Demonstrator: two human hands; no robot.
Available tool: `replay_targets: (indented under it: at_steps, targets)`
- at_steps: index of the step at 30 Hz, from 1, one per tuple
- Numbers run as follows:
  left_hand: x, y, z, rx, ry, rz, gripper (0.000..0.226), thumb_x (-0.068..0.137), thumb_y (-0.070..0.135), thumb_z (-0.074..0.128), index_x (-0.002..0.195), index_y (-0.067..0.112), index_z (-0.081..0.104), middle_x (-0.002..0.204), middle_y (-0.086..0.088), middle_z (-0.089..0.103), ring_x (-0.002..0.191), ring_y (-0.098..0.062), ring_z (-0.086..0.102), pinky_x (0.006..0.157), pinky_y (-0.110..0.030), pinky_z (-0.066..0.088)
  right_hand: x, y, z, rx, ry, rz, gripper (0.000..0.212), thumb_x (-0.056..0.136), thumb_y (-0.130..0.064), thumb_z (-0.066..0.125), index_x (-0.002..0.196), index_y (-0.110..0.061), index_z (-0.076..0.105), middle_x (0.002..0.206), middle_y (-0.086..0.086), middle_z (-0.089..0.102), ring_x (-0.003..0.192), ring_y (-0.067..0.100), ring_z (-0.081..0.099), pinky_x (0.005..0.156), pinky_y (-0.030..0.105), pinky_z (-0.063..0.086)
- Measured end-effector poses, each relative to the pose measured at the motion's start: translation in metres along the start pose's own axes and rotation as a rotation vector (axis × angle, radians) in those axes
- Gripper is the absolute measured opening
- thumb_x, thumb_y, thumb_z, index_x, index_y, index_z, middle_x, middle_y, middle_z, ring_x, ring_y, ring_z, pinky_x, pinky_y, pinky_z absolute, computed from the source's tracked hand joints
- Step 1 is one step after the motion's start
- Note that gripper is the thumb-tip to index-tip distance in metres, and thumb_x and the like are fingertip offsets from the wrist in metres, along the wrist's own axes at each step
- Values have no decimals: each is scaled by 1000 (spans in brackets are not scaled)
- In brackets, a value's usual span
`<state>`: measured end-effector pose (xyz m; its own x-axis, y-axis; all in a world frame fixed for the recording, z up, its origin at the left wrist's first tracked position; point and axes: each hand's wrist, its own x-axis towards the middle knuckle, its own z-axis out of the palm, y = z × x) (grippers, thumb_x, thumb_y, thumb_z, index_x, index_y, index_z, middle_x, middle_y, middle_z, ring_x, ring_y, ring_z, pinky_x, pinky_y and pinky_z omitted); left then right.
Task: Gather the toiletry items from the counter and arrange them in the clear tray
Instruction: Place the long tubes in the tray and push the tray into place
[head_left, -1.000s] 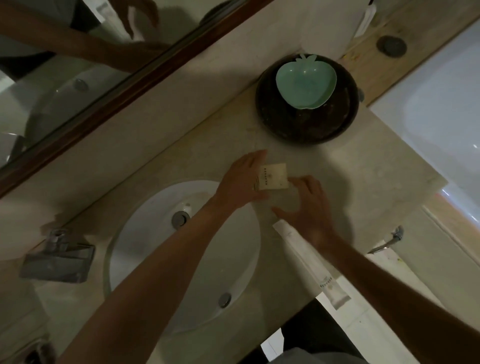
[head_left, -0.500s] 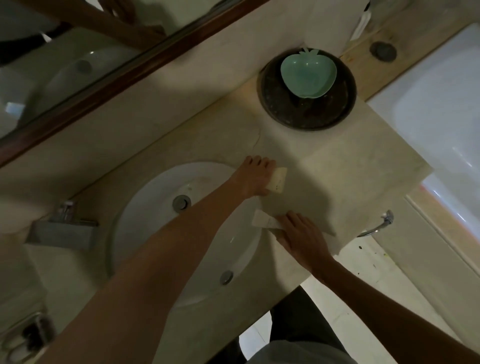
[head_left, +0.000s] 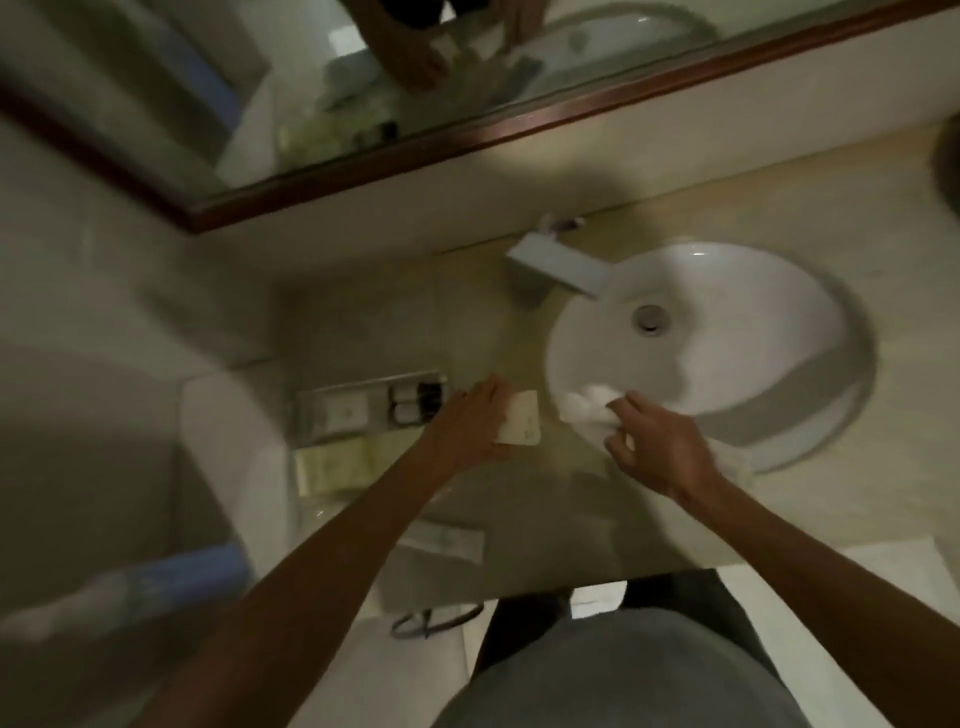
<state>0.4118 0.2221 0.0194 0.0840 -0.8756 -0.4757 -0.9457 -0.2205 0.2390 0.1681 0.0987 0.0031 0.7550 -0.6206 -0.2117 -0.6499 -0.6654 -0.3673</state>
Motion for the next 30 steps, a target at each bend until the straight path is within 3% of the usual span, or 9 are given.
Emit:
replay_targets:
  at_steps: [7,12,15,19,22,27,30]
  targets:
    - [-90,-108,40,-125,81,-120,85,72,39,81,141,14,39,137,-9,48,113,-27,56,87,-39,49,47,-141,27,3,-2,-211,18,87,-31,54,95,-15,55,86,2,54,61,22,52,49,33,46]
    - [-92,-127,49,-90,134,-66,85,62,42,85,132,15,45,117,-6,60,95,-22,63,75,-33,54,64,-188,49,34,-33,-221,25,89,-38,47,103,-18,54,90,-1,54,63,16,51,54,38,52]
    - [-92,-135,55,-74,171,-73,87,62,48,84,131,13,45,122,-6,55,101,-22,59,82,-37,53,68,-198,57,16,-48,-230,31,89,-39,46,109,-18,54,97,-1,56,66,16,53,56,38,53]
    - [-107,-146,54,-112,282,-81,101,53,54,85,135,11,43,129,-6,50,112,-23,50,97,-39,46,71,-207,62,27,-45,-263,30,92,-35,52,113,-15,55,102,0,56,66,13,52,53,26,44]
    - [-132,-156,59,-283,468,-239,101,49,51,89,130,12,44,127,-7,51,114,-23,49,96,-43,47,78,-224,66,4,-67,-296,32,91,-38,53,114,-16,55,103,0,56,72,12,53,56,25,48]
    - [-174,-161,83,-377,673,-496,99,52,52,87,133,16,42,132,-7,45,118,-24,46,93,-43,44,89,-273,88,-39,-83,-419,37,92,-38,50,120,-15,55,110,4,57,90,19,58,68,35,54]
    - [-179,-162,92,-260,653,-525,101,67,57,76,146,12,32,146,-14,38,130,-30,40,102,-49,42,93,-287,100,-101,-83,-459,58,91,-41,50,142,-15,41,134,11,48,120,25,48,96,41,46]
